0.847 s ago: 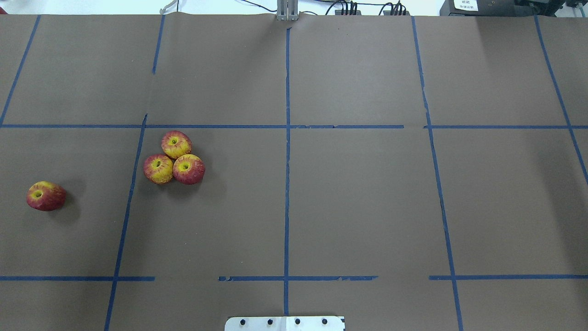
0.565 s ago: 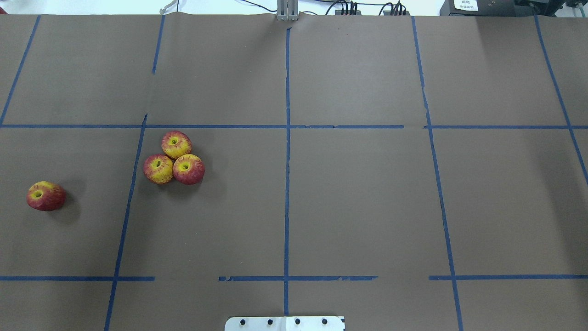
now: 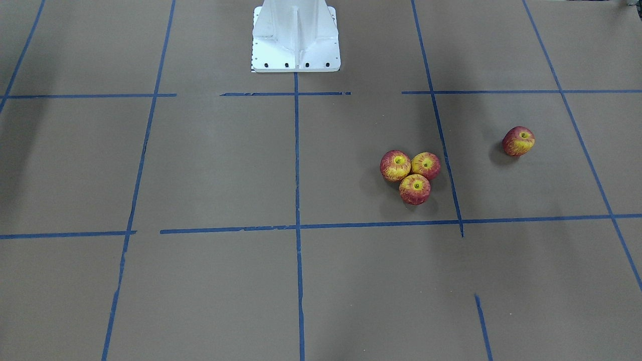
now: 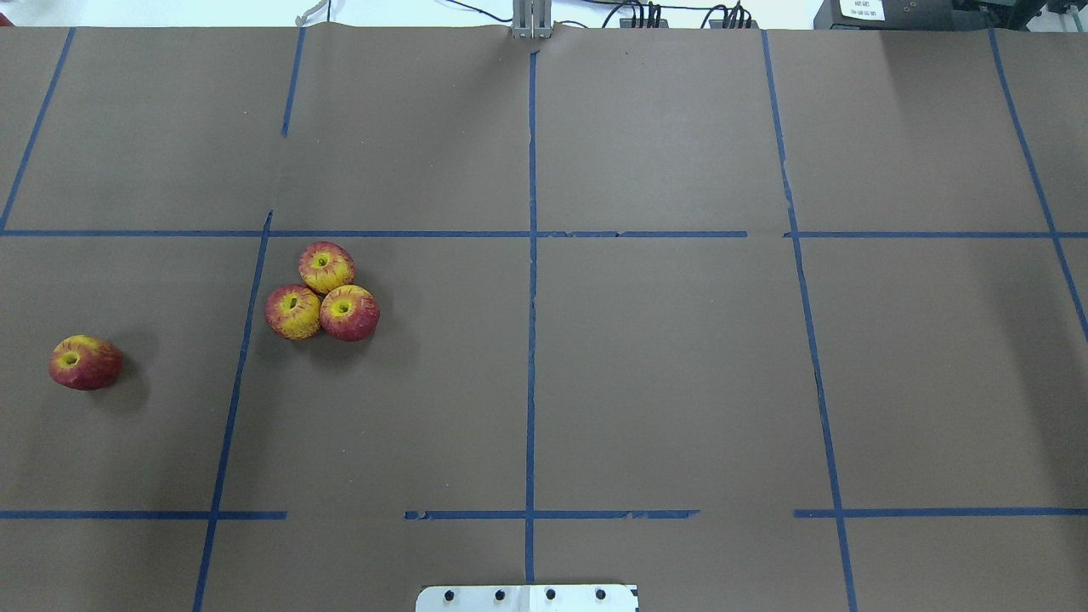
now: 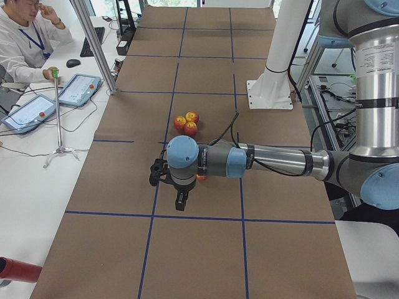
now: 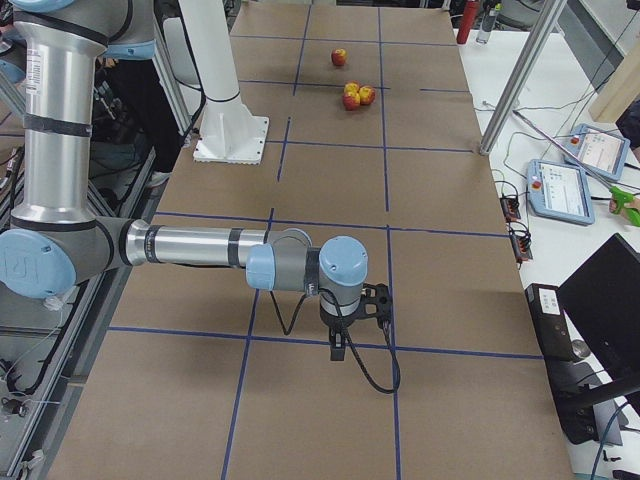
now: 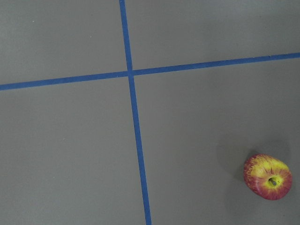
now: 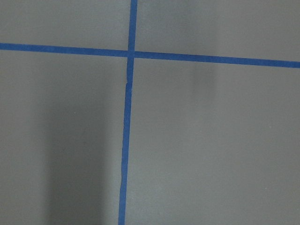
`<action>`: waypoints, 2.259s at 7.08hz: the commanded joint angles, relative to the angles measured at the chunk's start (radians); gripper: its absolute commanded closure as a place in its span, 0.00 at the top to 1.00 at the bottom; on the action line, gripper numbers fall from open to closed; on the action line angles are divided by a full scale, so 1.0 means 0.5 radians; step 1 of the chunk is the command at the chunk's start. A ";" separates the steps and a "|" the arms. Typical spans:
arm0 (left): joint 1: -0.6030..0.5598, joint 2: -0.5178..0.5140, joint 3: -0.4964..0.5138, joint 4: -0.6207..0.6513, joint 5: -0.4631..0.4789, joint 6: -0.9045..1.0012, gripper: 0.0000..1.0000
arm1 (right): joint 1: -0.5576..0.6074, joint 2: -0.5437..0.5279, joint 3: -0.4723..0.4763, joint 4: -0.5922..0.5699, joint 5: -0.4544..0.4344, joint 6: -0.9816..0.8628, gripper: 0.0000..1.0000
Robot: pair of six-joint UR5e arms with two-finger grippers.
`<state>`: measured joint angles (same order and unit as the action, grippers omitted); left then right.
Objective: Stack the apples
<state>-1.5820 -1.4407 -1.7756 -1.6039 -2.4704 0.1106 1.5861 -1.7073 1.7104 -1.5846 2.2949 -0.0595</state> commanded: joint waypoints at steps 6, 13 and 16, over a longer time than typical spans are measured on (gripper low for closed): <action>1.079 -0.094 0.002 -0.833 0.339 -1.602 1.00 | 0.000 0.000 0.000 0.000 0.000 -0.001 1.00; 1.393 -0.098 0.161 -0.848 0.489 -1.731 1.00 | 0.000 0.000 0.000 0.000 0.000 -0.001 1.00; 1.449 -0.098 0.198 -0.848 0.489 -1.731 0.97 | 0.000 0.000 0.000 0.000 0.000 0.002 1.00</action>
<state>-0.8707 -1.4894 -1.6819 -2.0279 -2.2258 -0.7544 1.5861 -1.7073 1.7104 -1.5846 2.2948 -0.0588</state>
